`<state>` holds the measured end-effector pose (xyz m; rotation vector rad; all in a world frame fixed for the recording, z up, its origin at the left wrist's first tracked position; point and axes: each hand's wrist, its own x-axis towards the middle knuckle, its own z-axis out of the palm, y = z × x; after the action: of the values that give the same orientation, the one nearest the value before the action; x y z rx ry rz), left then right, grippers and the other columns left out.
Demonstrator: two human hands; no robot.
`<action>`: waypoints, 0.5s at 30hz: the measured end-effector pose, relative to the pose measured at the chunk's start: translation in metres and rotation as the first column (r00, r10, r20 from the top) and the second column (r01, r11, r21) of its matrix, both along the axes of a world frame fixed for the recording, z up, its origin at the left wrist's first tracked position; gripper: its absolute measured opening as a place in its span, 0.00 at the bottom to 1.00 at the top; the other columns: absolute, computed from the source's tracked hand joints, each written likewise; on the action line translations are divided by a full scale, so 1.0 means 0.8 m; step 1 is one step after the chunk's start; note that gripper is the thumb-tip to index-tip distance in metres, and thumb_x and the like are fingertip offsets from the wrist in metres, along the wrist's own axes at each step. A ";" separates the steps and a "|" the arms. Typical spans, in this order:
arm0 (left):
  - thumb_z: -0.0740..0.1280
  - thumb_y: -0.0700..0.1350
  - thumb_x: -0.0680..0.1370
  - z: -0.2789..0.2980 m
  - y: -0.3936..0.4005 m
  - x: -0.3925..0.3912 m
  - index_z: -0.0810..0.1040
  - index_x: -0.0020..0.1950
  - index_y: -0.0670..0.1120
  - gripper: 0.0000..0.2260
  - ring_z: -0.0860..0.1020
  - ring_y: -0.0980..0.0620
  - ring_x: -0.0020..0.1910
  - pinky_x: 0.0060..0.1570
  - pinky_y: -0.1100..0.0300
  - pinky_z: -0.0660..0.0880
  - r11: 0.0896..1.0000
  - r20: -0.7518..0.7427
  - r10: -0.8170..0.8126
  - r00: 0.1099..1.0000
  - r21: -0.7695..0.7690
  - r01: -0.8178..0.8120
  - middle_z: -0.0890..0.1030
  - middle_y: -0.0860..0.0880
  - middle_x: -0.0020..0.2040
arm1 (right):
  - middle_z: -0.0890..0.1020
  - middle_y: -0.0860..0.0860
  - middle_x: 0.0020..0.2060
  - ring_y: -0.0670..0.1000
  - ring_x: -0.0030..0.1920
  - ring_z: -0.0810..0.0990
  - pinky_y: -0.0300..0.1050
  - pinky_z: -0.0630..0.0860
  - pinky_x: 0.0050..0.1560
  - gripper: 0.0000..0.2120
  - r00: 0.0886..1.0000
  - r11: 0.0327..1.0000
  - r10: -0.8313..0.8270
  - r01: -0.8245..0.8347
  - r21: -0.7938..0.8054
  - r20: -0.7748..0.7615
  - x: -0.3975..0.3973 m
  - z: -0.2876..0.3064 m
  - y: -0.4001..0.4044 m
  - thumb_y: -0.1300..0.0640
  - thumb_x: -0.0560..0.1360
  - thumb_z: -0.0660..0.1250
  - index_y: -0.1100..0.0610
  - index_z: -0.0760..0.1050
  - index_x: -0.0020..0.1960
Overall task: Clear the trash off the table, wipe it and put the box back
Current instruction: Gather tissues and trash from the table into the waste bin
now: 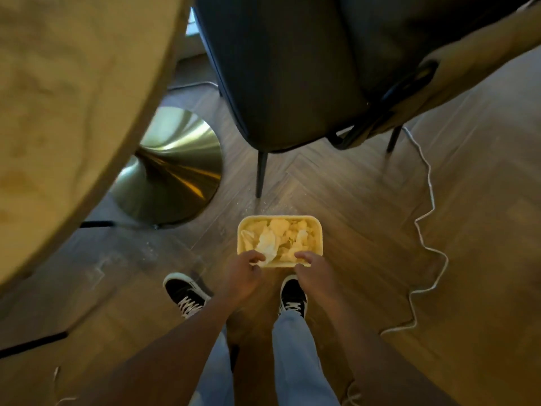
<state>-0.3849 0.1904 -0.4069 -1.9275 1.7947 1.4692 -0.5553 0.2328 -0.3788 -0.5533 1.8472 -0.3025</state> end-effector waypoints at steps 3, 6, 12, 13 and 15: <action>0.63 0.40 0.77 0.066 0.002 0.000 0.78 0.52 0.58 0.13 0.77 0.62 0.47 0.48 0.65 0.74 0.997 -0.052 0.034 0.998 -0.068 -0.038 0.80 0.56 0.54 | 0.73 0.51 0.66 0.45 0.46 0.74 0.40 0.69 0.47 0.17 0.999 0.998 0.047 -0.046 -0.047 0.004 -0.003 0.063 -0.014 0.60 0.77 0.61 0.52 0.74 0.65; 0.64 0.43 0.78 0.139 -0.001 -0.002 0.76 0.50 0.60 0.11 0.78 0.61 0.46 0.48 0.61 0.78 0.985 -0.134 0.085 0.987 -0.135 -0.104 0.81 0.56 0.52 | 0.75 0.51 0.64 0.49 0.52 0.77 0.41 0.73 0.48 0.16 0.997 0.989 0.079 -0.079 -0.126 -0.007 -0.003 0.131 -0.033 0.59 0.77 0.61 0.50 0.75 0.64; 0.65 0.41 0.78 0.283 -0.011 -0.004 0.80 0.54 0.47 0.07 0.77 0.62 0.44 0.41 0.75 0.69 0.935 -0.238 0.127 0.963 -0.296 -0.196 0.80 0.53 0.47 | 0.79 0.49 0.57 0.48 0.54 0.78 0.47 0.76 0.56 0.13 0.992 0.957 0.120 -0.126 -0.260 -0.040 -0.003 0.263 -0.067 0.58 0.77 0.63 0.49 0.77 0.61; 0.65 0.40 0.78 0.306 -0.013 -0.001 0.81 0.53 0.46 0.07 0.76 0.61 0.43 0.41 0.75 0.70 0.921 -0.254 0.134 0.958 -0.324 -0.215 0.81 0.53 0.47 | 0.80 0.49 0.56 0.48 0.54 0.78 0.45 0.76 0.54 0.14 0.990 0.948 0.131 -0.140 -0.286 -0.048 -0.002 0.284 -0.072 0.58 0.78 0.62 0.50 0.77 0.61; 0.65 0.40 0.78 0.346 -0.014 0.007 0.81 0.52 0.46 0.06 0.76 0.63 0.42 0.41 0.75 0.70 0.896 -0.277 0.153 0.949 -0.365 -0.251 0.80 0.54 0.45 | 0.80 0.47 0.54 0.46 0.50 0.79 0.39 0.74 0.47 0.14 0.983 0.923 0.170 -0.183 -0.340 -0.070 0.004 0.321 -0.082 0.58 0.78 0.61 0.50 0.76 0.61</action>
<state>-0.3790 0.1791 -0.1298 -2.2701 2.2028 1.5581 -0.5522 0.1675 -0.1220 -0.9685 1.7755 -0.5021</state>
